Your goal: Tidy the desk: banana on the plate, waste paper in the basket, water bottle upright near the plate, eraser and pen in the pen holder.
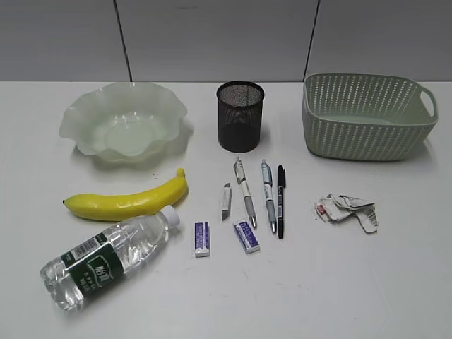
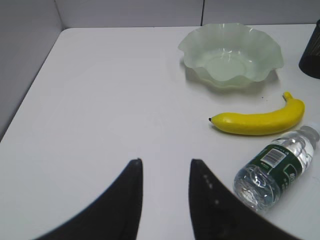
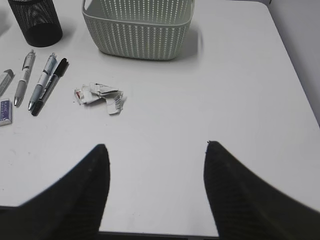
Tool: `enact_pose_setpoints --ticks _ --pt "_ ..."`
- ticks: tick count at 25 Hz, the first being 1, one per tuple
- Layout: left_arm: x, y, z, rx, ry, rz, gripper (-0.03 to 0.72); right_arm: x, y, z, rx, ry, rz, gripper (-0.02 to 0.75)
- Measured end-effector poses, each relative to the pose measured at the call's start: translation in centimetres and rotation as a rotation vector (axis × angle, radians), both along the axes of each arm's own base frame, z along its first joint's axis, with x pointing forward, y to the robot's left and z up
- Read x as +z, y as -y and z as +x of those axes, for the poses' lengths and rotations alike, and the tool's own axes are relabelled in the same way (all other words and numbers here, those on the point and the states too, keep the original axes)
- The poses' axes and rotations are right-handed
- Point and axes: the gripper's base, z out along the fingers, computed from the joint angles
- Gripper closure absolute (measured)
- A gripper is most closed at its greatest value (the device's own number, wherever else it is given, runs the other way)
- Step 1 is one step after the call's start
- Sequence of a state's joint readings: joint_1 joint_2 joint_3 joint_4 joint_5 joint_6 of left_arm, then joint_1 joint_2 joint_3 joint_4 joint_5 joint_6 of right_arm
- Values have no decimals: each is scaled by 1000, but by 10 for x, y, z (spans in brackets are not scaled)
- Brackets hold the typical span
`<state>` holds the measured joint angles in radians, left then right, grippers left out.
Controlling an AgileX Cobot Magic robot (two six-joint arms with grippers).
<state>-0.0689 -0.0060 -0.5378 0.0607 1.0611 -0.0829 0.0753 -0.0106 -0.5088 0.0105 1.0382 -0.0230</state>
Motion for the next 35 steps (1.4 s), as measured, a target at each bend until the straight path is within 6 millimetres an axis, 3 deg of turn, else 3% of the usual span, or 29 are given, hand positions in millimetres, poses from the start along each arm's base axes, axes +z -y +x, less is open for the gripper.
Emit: enact_pose_setpoints --ticks 35 --pt "5 0 0 -1 34 -1 448 0 0 0 0 0 0 262"
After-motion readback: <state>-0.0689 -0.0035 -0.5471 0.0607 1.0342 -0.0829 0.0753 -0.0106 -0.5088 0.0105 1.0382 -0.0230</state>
